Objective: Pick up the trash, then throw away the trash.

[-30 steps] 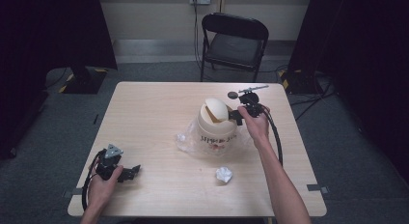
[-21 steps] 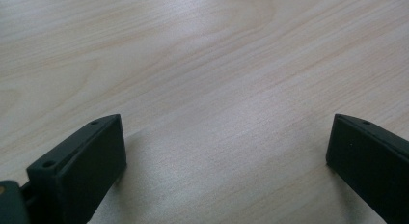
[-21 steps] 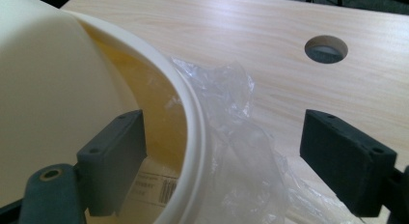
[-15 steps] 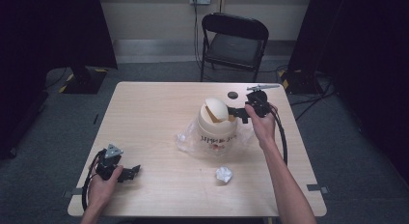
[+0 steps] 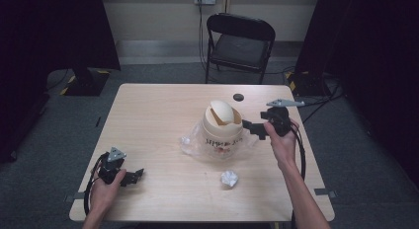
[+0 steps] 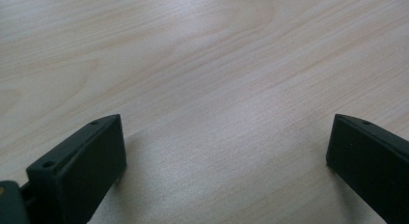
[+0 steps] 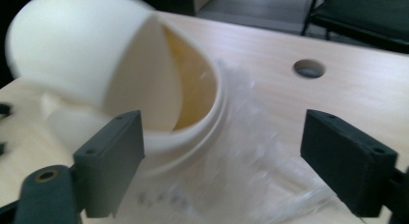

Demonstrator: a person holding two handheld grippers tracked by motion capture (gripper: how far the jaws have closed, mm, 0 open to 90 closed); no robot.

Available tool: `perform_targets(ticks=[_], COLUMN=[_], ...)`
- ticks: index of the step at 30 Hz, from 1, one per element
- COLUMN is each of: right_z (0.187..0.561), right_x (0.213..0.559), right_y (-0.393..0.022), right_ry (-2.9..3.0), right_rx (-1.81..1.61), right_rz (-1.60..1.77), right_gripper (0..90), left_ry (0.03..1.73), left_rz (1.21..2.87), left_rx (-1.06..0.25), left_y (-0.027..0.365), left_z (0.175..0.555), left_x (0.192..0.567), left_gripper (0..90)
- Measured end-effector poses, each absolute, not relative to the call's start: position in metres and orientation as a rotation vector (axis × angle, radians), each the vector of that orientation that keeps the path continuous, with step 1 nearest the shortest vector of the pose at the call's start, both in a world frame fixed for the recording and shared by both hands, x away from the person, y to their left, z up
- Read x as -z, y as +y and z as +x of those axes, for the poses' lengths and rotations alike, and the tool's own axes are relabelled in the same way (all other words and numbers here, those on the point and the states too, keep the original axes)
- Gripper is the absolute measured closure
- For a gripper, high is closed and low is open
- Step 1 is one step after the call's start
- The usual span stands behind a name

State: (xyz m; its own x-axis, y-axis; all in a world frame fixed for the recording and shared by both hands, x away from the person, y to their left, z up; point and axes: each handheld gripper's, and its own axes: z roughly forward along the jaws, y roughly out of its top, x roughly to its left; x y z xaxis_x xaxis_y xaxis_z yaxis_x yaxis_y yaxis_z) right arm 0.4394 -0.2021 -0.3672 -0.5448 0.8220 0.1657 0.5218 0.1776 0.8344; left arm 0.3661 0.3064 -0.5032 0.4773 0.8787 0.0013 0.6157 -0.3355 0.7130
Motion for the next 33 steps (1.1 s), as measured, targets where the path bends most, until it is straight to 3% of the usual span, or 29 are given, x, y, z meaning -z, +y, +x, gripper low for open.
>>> perform_targets(ticks=[6, 20, 33], right_z=[0.408, 0.378, 0.358], right_x=[0.388, 0.45, 0.472], right_y=[-0.196, -0.175, -0.166], right_ry=[2.175, 2.396, 2.499], right_rx=[-1.297, -1.201, -1.191], right_rz=[1.229, 1.195, 1.113], right_gripper=[18.7, 25.2, 27.6], left_ry=[1.237, 1.232, 1.232], left_rz=[2.059, 2.07, 2.07], left_rx=[-0.515, -0.515, -0.516], left_y=[0.306, 0.306, 0.306], left_z=[0.366, 0.366, 0.366], left_x=[0.504, 0.503, 0.503], left_gripper=[0.0, 0.0, 0.0])
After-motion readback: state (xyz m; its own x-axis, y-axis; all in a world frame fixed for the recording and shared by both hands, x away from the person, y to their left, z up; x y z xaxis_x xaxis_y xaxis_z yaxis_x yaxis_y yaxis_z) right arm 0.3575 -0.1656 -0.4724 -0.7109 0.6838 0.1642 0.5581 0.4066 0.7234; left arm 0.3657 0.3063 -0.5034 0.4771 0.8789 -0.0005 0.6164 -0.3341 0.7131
